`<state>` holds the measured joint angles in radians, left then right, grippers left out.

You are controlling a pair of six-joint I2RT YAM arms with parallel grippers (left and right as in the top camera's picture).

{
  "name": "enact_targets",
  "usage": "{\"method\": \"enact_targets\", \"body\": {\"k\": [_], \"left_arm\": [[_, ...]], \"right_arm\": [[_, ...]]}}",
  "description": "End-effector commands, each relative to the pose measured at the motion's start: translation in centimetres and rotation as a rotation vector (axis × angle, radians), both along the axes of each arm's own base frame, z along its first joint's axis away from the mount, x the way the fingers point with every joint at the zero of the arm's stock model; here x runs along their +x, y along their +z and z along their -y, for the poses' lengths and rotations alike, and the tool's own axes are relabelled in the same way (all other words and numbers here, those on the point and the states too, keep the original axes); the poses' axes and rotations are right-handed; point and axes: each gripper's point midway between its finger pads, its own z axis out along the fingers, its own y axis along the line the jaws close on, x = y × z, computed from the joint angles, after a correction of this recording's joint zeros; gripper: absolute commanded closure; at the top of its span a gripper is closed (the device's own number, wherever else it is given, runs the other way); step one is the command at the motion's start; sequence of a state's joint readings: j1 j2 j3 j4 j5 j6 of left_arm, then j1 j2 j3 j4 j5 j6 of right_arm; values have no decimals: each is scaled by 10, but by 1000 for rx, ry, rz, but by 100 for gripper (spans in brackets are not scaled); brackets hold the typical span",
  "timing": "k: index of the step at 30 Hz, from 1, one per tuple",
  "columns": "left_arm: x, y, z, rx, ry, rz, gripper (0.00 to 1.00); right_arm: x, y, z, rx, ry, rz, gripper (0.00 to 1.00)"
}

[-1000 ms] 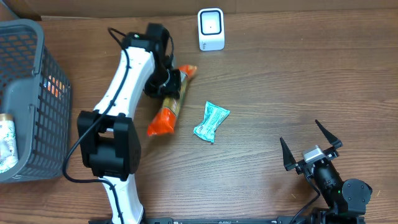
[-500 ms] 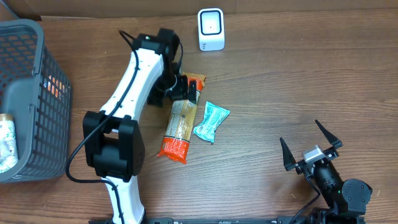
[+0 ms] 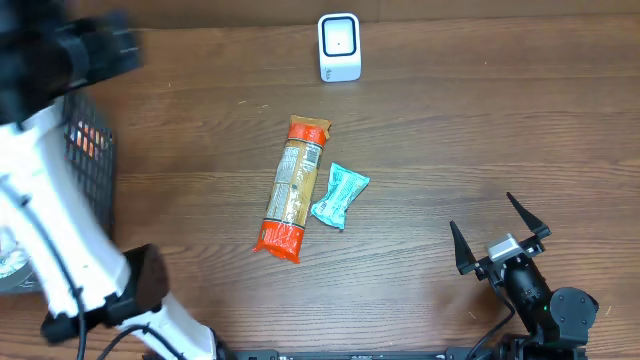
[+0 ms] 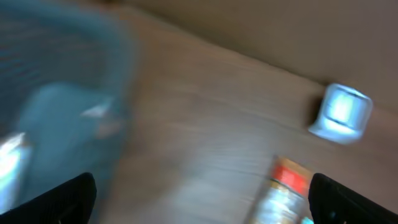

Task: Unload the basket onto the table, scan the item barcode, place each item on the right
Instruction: 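Reach the left gripper into the basket and grasp the white gold-capped tube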

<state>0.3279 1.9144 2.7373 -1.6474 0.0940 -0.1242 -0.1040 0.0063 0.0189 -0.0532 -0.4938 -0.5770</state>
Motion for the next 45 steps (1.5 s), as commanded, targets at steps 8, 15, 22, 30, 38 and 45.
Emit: {"method": "enact_targets", "body": {"k": [8, 15, 22, 30, 38, 45], "left_arm": [[-98, -69, -182, -205, 629, -150, 5], [-128, -144, -228, -292, 745, -267, 7], [-123, -217, -268, -158, 657, -310, 5], [-113, -290, -278, 24, 405, -359, 1], [-107, -308, -294, 84, 408, -338, 3], [-108, -350, -294, 34, 398, -395, 12]], "right_arm": [[0, -4, -1, 1, 6, -6, 0], [0, -4, -1, 1, 6, -6, 0], [0, -4, -1, 1, 6, -6, 0], [0, -4, -1, 0, 6, -6, 0], [0, -4, -1, 1, 6, -6, 0], [0, -4, -1, 1, 6, -6, 0]]}}
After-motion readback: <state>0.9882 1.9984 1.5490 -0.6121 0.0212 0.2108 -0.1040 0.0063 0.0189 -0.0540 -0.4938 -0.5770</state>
